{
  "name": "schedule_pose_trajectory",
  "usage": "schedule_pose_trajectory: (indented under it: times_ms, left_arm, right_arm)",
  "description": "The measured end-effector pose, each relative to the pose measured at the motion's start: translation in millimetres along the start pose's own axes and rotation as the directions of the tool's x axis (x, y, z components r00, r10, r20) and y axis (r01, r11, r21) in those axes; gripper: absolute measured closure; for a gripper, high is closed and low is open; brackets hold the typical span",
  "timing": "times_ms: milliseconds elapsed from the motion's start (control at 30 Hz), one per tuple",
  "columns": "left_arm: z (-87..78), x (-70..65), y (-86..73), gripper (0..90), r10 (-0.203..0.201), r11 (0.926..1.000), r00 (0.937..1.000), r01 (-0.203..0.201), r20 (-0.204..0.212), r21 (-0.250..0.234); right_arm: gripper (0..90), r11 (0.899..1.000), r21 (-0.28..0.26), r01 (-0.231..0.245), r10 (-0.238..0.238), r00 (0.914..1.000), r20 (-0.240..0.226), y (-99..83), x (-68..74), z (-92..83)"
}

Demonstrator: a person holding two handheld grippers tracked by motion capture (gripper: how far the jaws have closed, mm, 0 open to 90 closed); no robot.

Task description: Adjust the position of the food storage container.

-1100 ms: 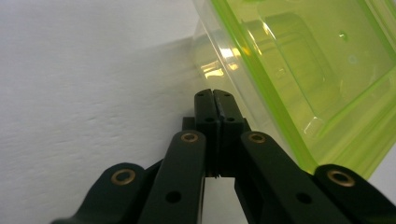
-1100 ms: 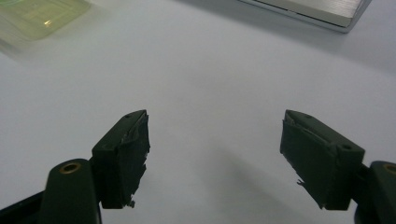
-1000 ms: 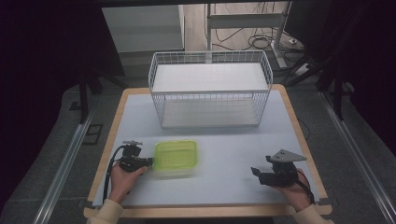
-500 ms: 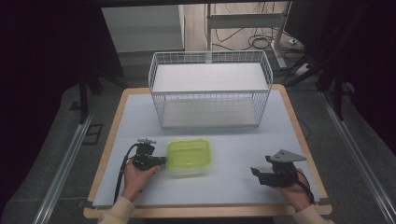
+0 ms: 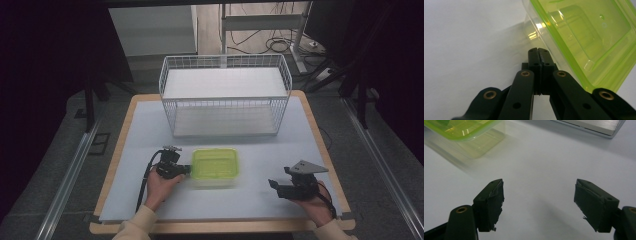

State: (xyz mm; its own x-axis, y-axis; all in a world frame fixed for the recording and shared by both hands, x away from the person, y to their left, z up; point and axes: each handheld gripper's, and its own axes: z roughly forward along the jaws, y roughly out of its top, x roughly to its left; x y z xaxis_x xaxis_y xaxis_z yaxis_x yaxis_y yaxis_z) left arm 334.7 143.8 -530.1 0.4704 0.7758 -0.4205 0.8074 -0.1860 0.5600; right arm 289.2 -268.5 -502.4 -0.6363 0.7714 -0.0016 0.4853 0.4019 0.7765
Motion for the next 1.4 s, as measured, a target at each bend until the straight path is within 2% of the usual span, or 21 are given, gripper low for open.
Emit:
schedule_pose_trajectory:
  times_ms: [267, 500, 700, 833, 1033, 1133, 1200, 1233, 1333, 1400]
  left_arm:
    - [11.8, -12.5, 6.3, 90.0, 0.029, 0.9995, 0.9995, -0.029, 0.01, 0.012]
    - [10.1, -12.3, 5.7, 90.0, 0.026, 0.9996, 0.9996, -0.026, 0.007, -0.013]
    - [-15.2, -3.6, -3.6, 90.0, 0.003, 0.9979, 0.9997, -0.002, 0.025, -0.065]
    - [-29.8, -2.1, -9.8, 90.0, 0.005, 0.996, 0.9991, -0.001, 0.043, -0.089]
    - [-41.0, -7.8, -16.3, 89.9, 0.027, 0.9946, 0.9982, -0.022, 0.053, -0.102]
    - [-45.6, -7.4, -18.8, 88.2, 0.024, 0.9932, 0.9982, -0.018, 0.055, -0.115]
    - [-47.2, -6.9, -19.4, 81.8, 0.029, 0.9929, 0.997, -0.02, 0.071, -0.117]
    - [-48.7, -7.3, -20.0, 77.4, 0.033, 0.9902, 0.9967, -0.023, 0.074, -0.138]
    - [-52.8, -8.3, -19.4, 48.9, 0.026, 0.9875, 0.9948, -0.011, 0.099, -0.157]
    - [-55.7, -8.2, -19.2, 43.1, 0.006, 0.9869, 0.9927, 0.013, 0.121, -0.161]
  right_arm:
    - [23.9, 1.0, 0.001, 0.002, -0.002, 1.0, -0.001, -0.2, 0.1, 0.4]
    - [23.9, 1.0, 0.0, 0.0, 0.0, 1.0, -0.005, -0.2, 1.0, 0.0]
    - [23.7, 1.0, -0.008, -0.003, 0.003, 0.9999, -0.01, 0.1, 1.5, -0.7]
    - [22.7, 1.0, -0.028, -0.003, 0.002, 0.9994, -0.034, 1.0, 2.5, -0.4]
    - [21.3, 0.999, -0.052, -0.012, 0.009, 0.9978, -0.066, 2.2, 4.5, 0.2]
    - [21.1, 0.998, -0.056, -0.015, 0.011, 0.9969, -0.078, 2.6, 5.1, 0.1]
    - [21.0, 0.998, -0.063, -0.012, 0.006, 0.9965, -0.084, 2.9, 5.1, -0.1]
    - [20.9, 0.998, -0.064, -0.011, 0.006, 0.9963, -0.085, 3.0, 5.1, -0.2]
    - [20.2, 0.997, -0.074, -0.016, 0.009, 0.9948, -0.102, 3.4, 4.5, 0.0]
    - [18.8, 0.997, -0.077, -0.024, 0.015, 0.9932, -0.116, 3.8, 4.3, 0.7]
